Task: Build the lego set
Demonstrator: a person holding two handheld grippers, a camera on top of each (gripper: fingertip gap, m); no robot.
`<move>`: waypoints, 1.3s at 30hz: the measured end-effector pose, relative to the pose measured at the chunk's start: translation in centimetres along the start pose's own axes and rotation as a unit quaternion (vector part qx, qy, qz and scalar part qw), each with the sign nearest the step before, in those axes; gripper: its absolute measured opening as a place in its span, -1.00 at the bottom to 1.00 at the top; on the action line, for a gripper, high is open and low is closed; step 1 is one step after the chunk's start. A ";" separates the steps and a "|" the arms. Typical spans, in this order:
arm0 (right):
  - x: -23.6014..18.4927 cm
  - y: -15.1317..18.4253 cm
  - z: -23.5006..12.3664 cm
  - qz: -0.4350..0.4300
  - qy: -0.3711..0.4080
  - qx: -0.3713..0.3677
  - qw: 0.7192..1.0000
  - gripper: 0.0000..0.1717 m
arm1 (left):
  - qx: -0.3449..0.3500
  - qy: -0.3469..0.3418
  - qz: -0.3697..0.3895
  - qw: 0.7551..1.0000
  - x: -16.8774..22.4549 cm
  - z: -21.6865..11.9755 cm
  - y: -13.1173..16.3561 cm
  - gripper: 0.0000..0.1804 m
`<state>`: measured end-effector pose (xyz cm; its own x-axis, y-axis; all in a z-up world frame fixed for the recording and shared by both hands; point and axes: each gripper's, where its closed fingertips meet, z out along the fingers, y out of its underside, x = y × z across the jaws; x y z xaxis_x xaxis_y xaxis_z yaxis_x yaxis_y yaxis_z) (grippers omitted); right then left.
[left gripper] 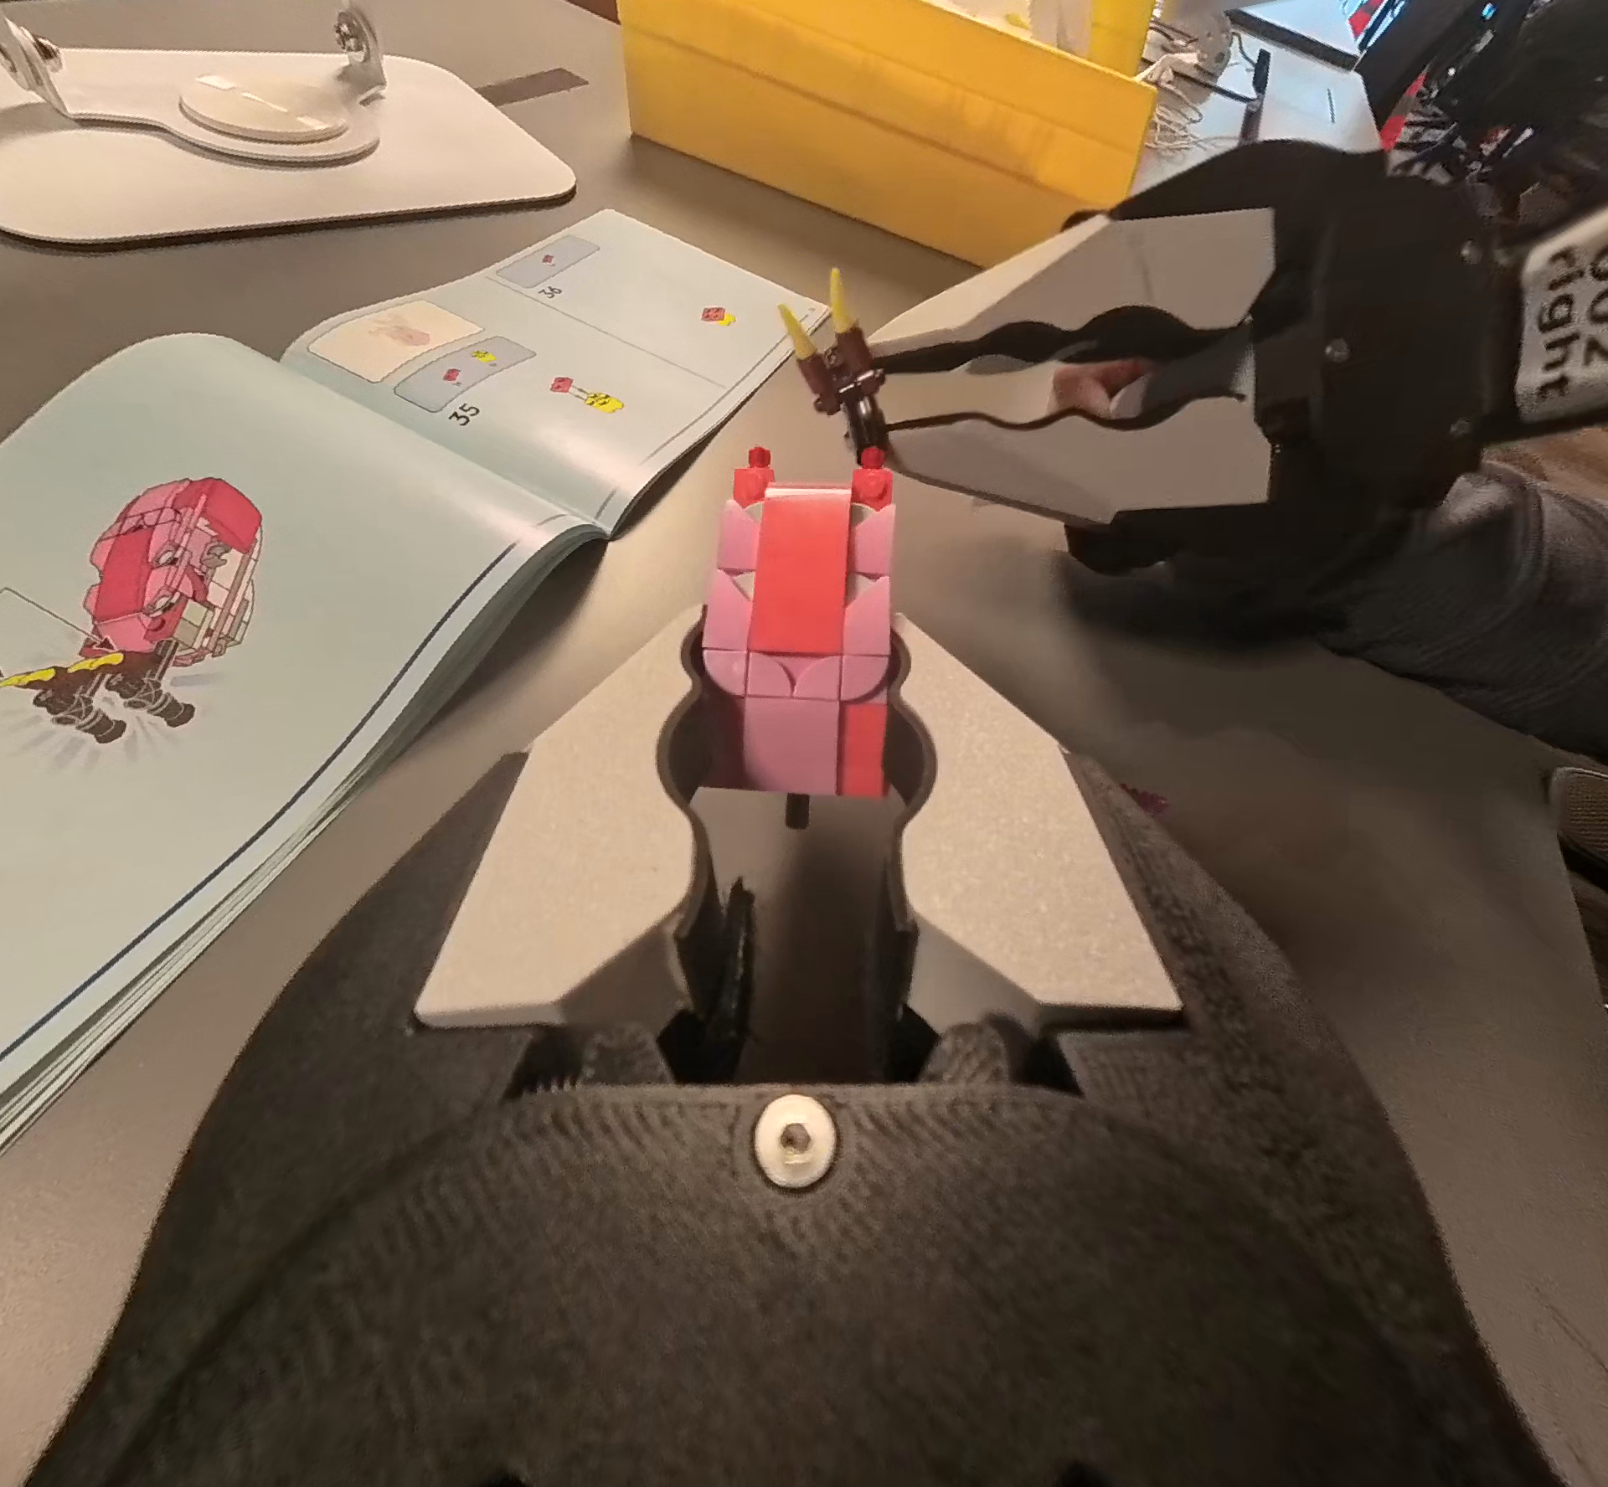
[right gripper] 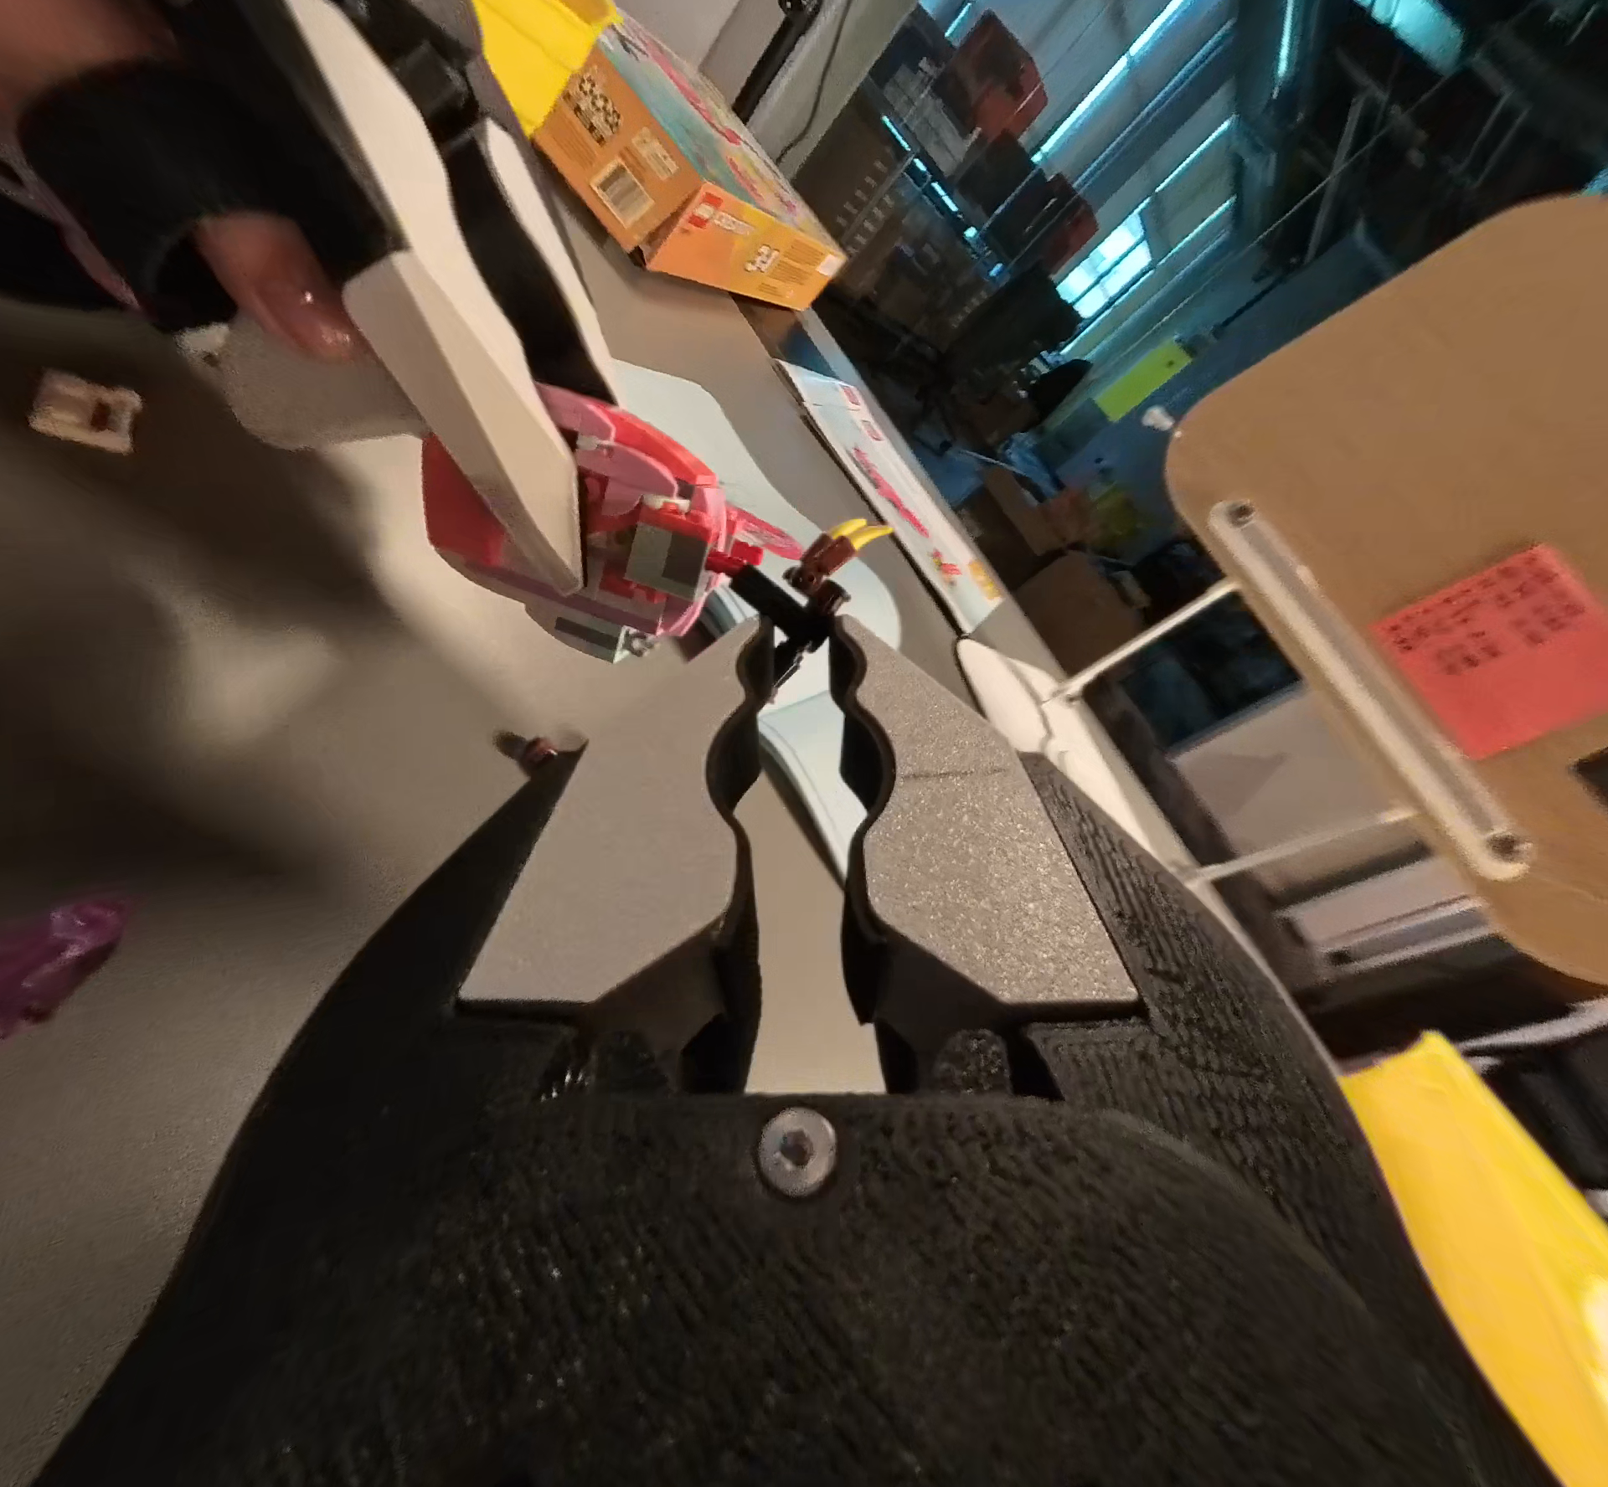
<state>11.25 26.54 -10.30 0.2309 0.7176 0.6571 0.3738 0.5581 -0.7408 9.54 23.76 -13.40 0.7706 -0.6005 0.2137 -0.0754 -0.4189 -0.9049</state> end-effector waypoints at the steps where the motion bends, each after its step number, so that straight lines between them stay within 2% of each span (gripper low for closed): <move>1: 0.1 0.0 0.0 -0.026 0.011 -0.003 1.000 -0.88 | -0.001 0.001 -0.003 1.000 0.0 0.0 0.0 -0.63; 5: 0.3 -0.4 -0.2 -0.139 0.059 -0.012 0.988 -0.88 | -0.003 0.015 -0.023 1.000 0.1 0.0 0.1 -0.63; 9: 0.4 -0.9 -0.4 -0.210 0.087 -0.012 0.974 -0.88 | -0.003 0.038 -0.052 0.998 0.4 0.0 0.1 -0.63; 15: 0.2 -1.0 -0.5 -0.271 0.095 -0.009 0.958 -0.89 | -0.013 0.064 -0.080 0.995 0.8 0.1 0.4 -0.63; 20: -0.1 -1.1 -0.7 -0.271 0.082 -0.001 0.959 -0.89 | -0.022 0.130 -0.156 0.979 1.5 0.0 0.7 -0.64; 24: -0.2 -0.7 -0.5 -0.183 0.047 0.002 0.982 -0.88 | -0.026 0.148 -0.179 0.972 1.6 0.0 0.8 -0.63; 27: -0.7 0.0 -0.1 -0.027 -0.021 0.003 0.999 -0.88 | -0.032 0.151 -0.190 0.970 1.6 0.0 1.0 -0.63; 30: -1.1 0.5 0.1 0.095 -0.077 0.009 0.992 -0.88 | -0.039 0.151 -0.202 0.967 1.6 0.1 1.1 -0.63; 33: -1.4 0.8 0.3 0.127 -0.093 0.005 0.988 -0.88 | -0.046 0.152 -0.216 0.963 1.5 0.2 1.4 -0.63; 39: -1.4 1.0 0.3 0.113 -0.090 -0.005 0.990 -0.88 | -0.053 0.151 -0.225 0.961 1.4 0.2 1.6 -0.63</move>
<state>11.00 26.19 -12.03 0.1459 0.8866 0.4389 0.3392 0.3719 -0.8641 10.66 22.37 -14.62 0.5231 -0.5061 0.6857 0.1455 -0.7397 -0.6570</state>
